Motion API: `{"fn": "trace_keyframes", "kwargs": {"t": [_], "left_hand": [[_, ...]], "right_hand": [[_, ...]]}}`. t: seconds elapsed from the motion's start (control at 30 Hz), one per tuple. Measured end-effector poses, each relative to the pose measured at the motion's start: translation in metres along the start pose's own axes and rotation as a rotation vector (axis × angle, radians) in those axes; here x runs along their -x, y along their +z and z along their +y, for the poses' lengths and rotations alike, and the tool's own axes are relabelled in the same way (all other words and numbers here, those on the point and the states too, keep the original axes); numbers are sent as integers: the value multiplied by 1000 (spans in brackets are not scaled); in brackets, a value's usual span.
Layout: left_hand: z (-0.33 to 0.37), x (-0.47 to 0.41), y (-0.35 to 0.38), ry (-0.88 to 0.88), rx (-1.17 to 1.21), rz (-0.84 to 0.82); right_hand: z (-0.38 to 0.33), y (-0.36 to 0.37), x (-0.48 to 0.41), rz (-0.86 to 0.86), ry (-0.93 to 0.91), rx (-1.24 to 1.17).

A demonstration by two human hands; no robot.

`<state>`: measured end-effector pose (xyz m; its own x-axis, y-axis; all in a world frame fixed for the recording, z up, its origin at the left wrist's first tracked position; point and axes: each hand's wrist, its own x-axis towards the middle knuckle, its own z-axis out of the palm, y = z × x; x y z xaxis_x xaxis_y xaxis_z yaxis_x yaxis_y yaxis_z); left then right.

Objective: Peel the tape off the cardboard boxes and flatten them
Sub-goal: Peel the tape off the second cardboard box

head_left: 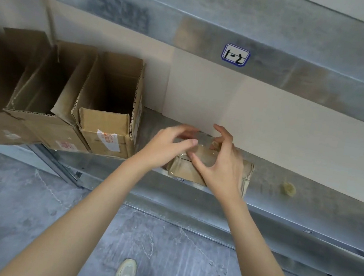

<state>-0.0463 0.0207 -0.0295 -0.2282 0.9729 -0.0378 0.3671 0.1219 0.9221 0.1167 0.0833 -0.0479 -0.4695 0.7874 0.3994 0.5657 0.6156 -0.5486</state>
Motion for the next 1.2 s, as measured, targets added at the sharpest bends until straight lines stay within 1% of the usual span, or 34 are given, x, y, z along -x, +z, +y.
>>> {"fn": "trace_keyframes", "kwargs": {"t": [0.1,0.23,0.37,0.6,0.77,0.83,0.93,0.97,1.1,1.2], "left_hand": [[5,-6,7,20,-13,-83],[1,-5,10,65,68,-26],[-4,-7,8,88,119,-9],[-2,-14,7,61,150,17],[-1,-12,3,60,256,94],[-1,-8,0,83,263,122],[1,-5,-12,84,370,262],[1,-5,-18,85,383,286],[-8,0,-26,85,246,279],[-11,1,-20,32,237,374]], "right_hand": [[2,1,2,-9,-12,10],[2,2,4,5,-10,8],[3,4,4,19,-24,21],[4,3,6,0,-28,42],[3,2,3,-1,-12,39],[4,1,1,-6,-14,40],[4,-1,-2,6,10,22],[5,-1,-4,10,22,21],[4,0,-9,-26,11,44],[5,0,-5,-25,-4,50]]}}
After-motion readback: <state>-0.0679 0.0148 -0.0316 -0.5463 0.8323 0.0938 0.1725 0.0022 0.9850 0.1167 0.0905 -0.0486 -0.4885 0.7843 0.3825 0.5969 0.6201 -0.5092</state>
